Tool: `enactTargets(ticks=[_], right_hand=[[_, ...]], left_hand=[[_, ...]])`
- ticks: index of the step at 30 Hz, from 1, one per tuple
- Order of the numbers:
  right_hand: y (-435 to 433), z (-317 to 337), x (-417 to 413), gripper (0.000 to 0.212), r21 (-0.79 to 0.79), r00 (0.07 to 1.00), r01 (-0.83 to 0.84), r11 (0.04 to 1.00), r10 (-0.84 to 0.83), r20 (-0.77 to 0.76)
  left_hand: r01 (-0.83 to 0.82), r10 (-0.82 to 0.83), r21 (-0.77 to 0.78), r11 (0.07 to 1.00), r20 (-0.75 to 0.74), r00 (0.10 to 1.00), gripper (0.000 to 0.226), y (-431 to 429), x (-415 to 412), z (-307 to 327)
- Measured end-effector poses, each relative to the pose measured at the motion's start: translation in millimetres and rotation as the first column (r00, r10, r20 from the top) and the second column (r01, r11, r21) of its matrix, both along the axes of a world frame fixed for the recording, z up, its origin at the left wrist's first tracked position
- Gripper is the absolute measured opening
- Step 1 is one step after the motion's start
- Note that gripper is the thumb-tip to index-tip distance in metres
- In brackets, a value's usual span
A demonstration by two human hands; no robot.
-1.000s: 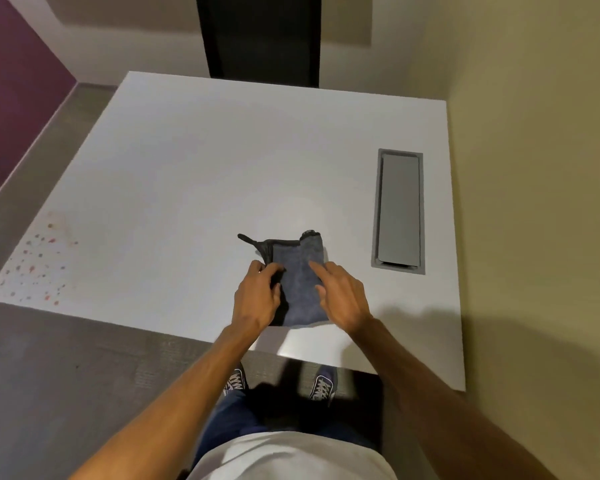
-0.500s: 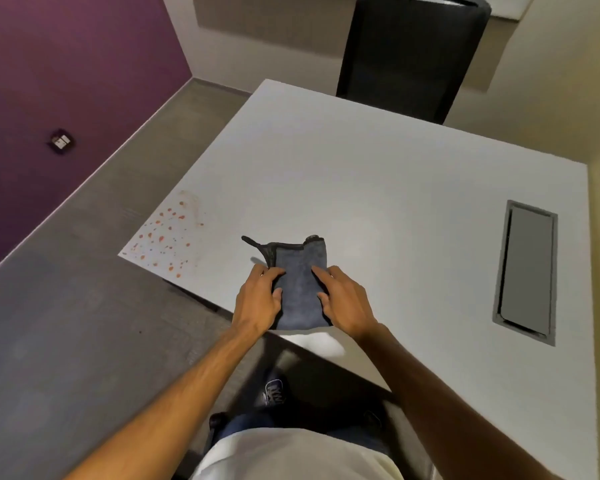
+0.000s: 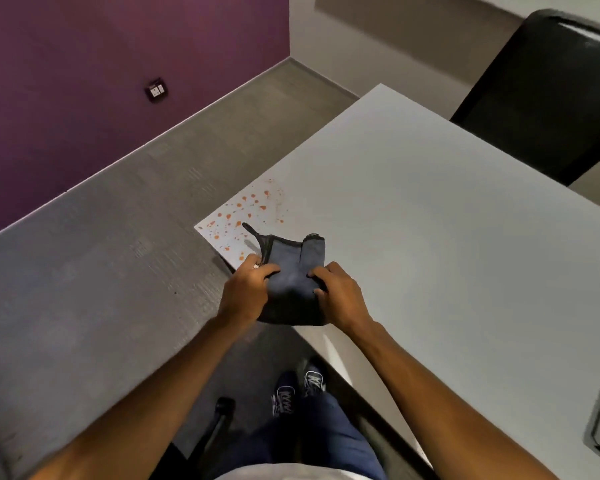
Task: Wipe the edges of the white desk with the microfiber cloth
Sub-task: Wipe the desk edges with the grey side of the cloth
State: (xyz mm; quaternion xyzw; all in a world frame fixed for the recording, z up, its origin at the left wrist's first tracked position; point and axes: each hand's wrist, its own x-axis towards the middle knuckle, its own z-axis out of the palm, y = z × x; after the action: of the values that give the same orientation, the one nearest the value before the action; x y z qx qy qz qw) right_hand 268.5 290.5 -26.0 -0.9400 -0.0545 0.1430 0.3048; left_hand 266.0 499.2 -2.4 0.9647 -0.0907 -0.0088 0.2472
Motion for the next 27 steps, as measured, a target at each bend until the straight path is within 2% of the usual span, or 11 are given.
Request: enactTargets(ticks=[4, 7, 13, 15, 16, 18, 20, 22, 23, 25, 27], right_hand=[[9.2, -19.4, 31.9, 0.031, 0.017, 0.995, -0.095, 0.995, 0.094, 0.034], [18.8, -38.6, 58.3, 0.029, 0.060, 0.990, -0.140, 0.988, 0.137, 0.039], [31.5, -88.7, 86.1, 0.030, 0.124, 0.984, -0.174, 0.977, 0.176, -0.005], [29.7, -98.8, 85.3, 0.031, 0.090, 0.985, -0.172, 0.981, 0.171, 0.018], [27.9, -101.5, 85.2, 0.033, 0.054, 0.989, -0.149, 0.987, 0.147, 0.034], [25.5, -104.2, 90.7, 0.036, -0.005, 0.998, -0.039, 0.999, 0.039, 0.050], [23.2, -105.6, 97.8, 0.037, 0.013, 0.990, 0.070, 0.997, -0.071, 0.119], [20.1, -108.6, 108.8, 0.041, 0.009, 0.968, 0.094, 0.996, -0.093, 0.233], [17.1, -113.4, 114.5, 0.042, -0.052, 0.963, 0.087, 0.995, -0.071, 0.259], [12.7, -127.2, 118.5, 0.050, -0.246, 0.983, 0.068, 0.967, -0.023, 0.182], [9.6, -145.1, 116.0, 0.059, -0.387, 0.994, 0.024, 0.922, 0.020, 0.109]], left_hand=[[-0.070, 0.085, 0.077, 0.995, -0.215, 0.973, 0.034, 12.7, 32.8, -8.8], [-0.089, 0.127, 0.137, 0.987, -0.303, 0.944, 0.043, 19.8, 56.5, -22.2], [-0.124, 0.202, 0.232, 0.965, -0.350, 0.915, 0.055, 41.5, 100.9, -64.3], [-0.153, 0.239, 0.277, 0.949, -0.311, 0.920, 0.059, 45.1, 107.4, -76.0], [-0.124, 0.212, 0.312, 0.942, -0.265, 0.941, 0.059, 45.8, 108.0, -82.1], [0.022, 0.054, 0.335, 0.942, -0.217, 0.975, 0.063, 45.4, 102.7, -95.9], [0.203, -0.121, 0.330, 0.922, -0.254, 0.960, 0.076, 41.9, 93.7, -111.4], [0.279, -0.179, 0.330, 0.902, -0.302, 0.936, 0.097, 34.6, 86.9, -130.2], [0.274, -0.176, 0.313, 0.909, -0.308, 0.935, 0.109, 30.4, 84.9, -139.3], [0.259, -0.173, 0.302, 0.917, -0.285, 0.943, 0.128, 22.1, 82.6, -154.2], [0.280, -0.207, 0.335, 0.900, -0.238, 0.949, 0.135, 18.6, 82.4, -163.3]])
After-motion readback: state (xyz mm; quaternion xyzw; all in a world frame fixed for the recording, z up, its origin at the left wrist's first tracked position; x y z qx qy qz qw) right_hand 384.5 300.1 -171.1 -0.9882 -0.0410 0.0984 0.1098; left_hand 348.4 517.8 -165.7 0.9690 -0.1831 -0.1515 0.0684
